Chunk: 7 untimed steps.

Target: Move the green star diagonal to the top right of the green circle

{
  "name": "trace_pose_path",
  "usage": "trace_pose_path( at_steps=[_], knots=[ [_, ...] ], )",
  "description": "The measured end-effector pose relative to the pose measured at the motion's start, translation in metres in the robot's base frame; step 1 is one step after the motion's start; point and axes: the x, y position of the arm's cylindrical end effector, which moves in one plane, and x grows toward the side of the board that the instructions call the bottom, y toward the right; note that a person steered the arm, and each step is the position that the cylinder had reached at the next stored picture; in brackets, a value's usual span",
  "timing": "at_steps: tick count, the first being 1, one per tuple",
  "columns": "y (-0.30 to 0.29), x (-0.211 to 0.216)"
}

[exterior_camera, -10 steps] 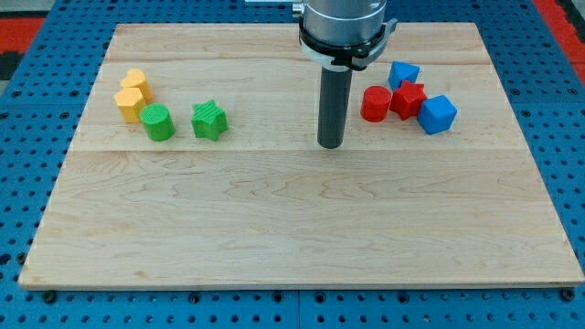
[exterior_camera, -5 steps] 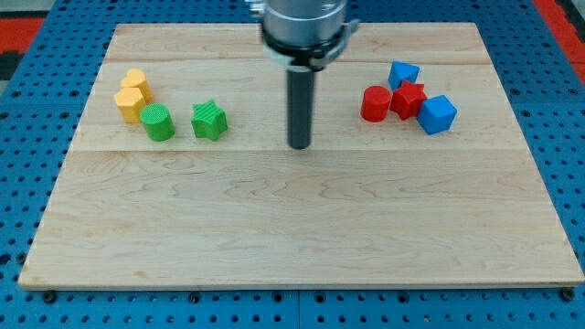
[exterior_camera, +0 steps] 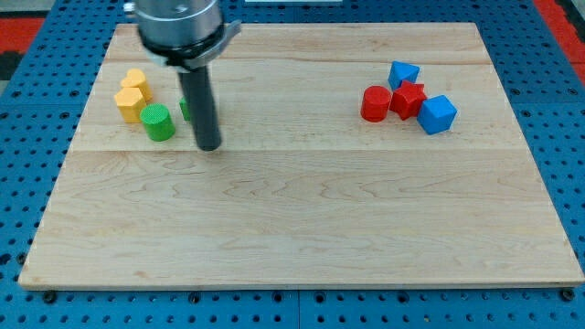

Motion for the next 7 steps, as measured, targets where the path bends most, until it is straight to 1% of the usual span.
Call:
trace_pose_path(
  at_steps=[1,2,4,5,6,7],
  knots=[
    [-0.057,-0.005],
    [-0.058,-0.035],
    [0.007,-0.087],
    [0.052,-0.11],
    [0.051,-0.081],
    [0.087,-0.076]
  ],
)
